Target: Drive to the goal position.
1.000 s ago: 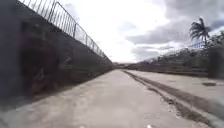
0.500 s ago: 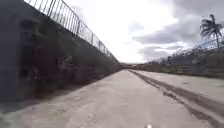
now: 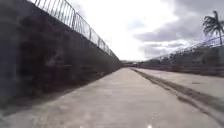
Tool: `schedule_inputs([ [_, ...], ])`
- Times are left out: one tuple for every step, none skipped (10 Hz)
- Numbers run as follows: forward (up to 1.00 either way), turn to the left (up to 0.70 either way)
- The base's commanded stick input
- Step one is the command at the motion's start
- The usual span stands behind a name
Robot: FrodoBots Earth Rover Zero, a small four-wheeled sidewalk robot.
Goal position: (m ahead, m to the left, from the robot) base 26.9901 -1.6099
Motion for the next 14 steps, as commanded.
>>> schedule_inputs([
  [1.0,0.0],
  [1.0,-0.27],
  [1.0,-0.27],
  [1.0,-0.27],
  [1.0,-0.24],
  [1.0,-0.15],
  [1.0,-0.06],
  [1.0,0.0],
  [1.0,0.0],
  [1.0,0.0],
  [1.0,0.0],
  [1.0,0.0],
  [1.0,0.0],
  [1.0,0.0],
])
